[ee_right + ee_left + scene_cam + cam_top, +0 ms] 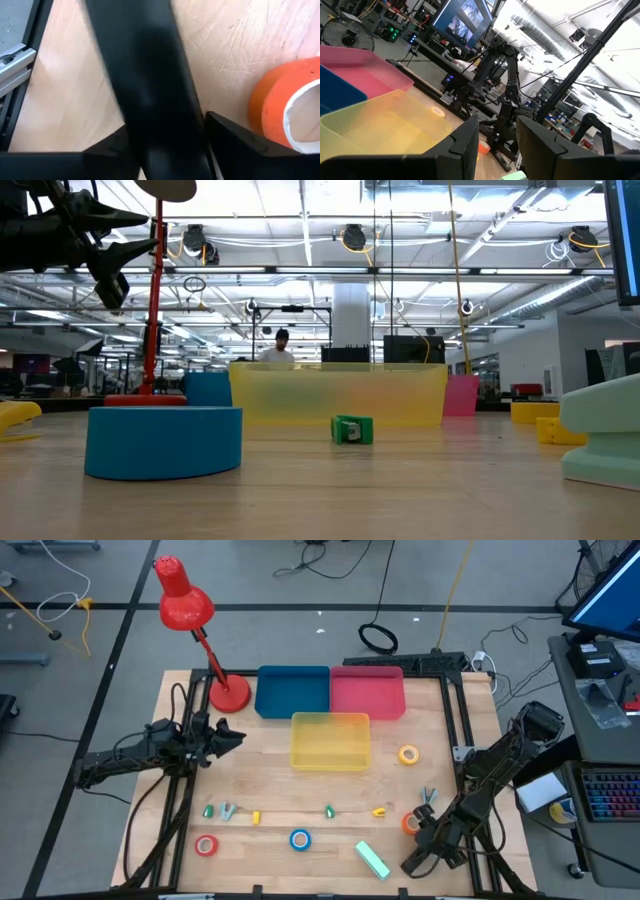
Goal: Pick and place Stapler, Stapler remover, tape
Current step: Put the black stapler into the blue bin
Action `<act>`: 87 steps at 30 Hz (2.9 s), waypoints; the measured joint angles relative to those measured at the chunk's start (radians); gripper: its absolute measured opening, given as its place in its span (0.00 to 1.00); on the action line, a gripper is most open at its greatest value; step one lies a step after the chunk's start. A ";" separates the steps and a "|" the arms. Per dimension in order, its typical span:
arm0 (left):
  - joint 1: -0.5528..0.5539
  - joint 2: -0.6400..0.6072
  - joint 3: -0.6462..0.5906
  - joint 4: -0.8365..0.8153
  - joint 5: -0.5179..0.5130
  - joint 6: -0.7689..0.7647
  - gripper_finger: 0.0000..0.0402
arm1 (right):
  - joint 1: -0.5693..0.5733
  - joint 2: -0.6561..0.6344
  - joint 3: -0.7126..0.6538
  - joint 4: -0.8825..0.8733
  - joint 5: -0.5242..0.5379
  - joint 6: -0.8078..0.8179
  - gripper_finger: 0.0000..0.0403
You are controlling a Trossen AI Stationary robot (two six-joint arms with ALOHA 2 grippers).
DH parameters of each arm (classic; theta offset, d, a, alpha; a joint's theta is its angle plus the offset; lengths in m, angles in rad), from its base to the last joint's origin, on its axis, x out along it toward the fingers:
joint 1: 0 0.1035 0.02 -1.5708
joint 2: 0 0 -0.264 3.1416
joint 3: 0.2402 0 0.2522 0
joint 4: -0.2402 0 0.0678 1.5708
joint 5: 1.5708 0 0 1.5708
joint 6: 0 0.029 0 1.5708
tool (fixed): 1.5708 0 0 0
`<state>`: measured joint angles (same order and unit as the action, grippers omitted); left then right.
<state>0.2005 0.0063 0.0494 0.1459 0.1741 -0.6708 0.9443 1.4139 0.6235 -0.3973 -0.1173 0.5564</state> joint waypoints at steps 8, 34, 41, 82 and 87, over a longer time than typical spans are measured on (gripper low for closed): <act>0.000 0.000 0.000 0.000 0.000 0.000 0.33 | 0.000 0.000 0.000 0.000 -0.029 -0.027 0.30; 0.000 0.000 0.000 0.000 0.000 0.003 0.33 | 0.002 0.000 0.010 0.008 -0.062 -0.038 0.49; 0.000 0.000 0.000 0.000 0.000 0.003 0.33 | 0.002 0.000 -0.037 0.051 -0.084 0.019 0.51; 0.000 0.000 0.000 -0.001 -0.023 0.023 0.33 | 0.058 0.041 -0.061 -0.108 -0.077 0.202 0.41; 0.000 0.000 0.000 -0.001 -0.024 0.022 0.33 | 0.058 0.041 -0.061 -0.111 -0.072 0.244 0.40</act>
<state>0.2005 0.0063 0.0494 0.1453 0.1497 -0.6491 1.0027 1.4551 0.5629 -0.5084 -0.1890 0.8003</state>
